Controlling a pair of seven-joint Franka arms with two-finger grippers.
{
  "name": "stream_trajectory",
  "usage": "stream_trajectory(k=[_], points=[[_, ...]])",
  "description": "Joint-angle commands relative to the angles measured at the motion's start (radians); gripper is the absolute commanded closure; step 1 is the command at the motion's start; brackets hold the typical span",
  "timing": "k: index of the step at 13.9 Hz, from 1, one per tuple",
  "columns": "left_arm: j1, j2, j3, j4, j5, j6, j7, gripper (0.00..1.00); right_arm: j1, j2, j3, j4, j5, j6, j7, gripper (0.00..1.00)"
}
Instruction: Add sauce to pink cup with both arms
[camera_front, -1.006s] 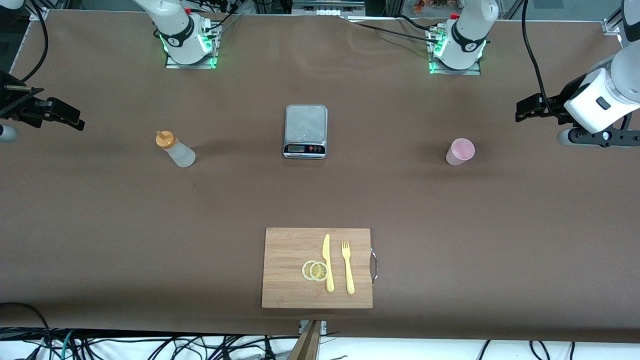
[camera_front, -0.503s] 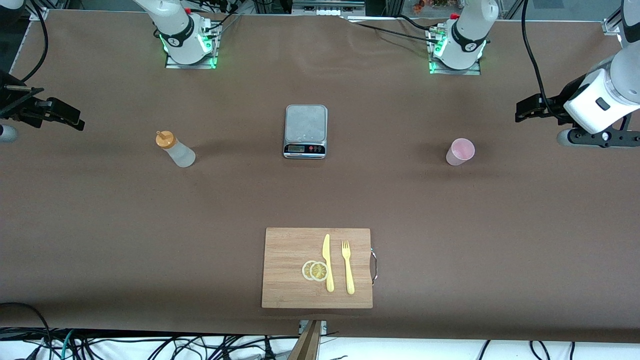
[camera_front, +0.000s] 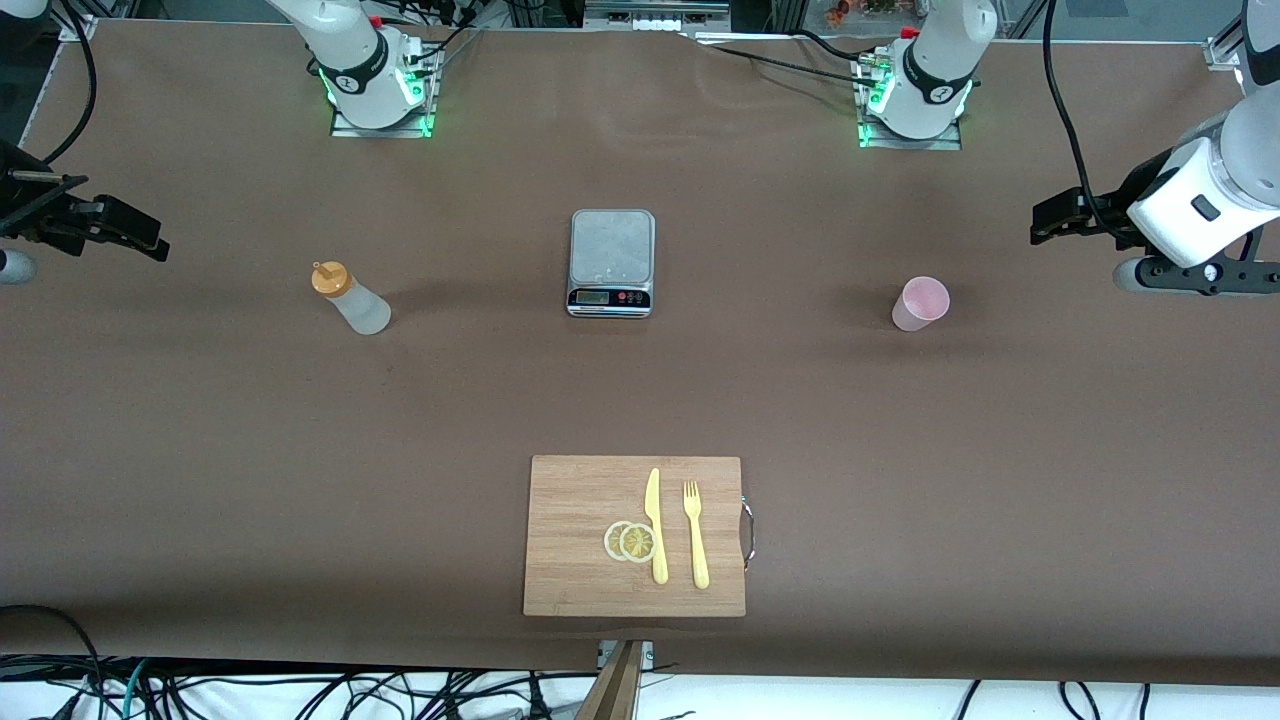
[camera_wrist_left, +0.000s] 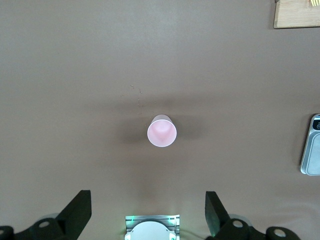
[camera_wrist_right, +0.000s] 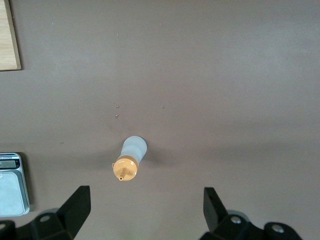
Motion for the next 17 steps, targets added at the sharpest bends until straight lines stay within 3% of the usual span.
stream_trajectory(k=[1,17], points=[[0.007,0.010,-0.012,0.023,0.017,-0.013,-0.004,0.00,-0.008,-0.008,0.005,-0.007,0.017,0.006,-0.014,0.00],[0.009,0.042,-0.010,0.041,0.015,-0.010,-0.010,0.00,-0.010,-0.008,0.003,-0.009,0.019,0.006,-0.016,0.00]])
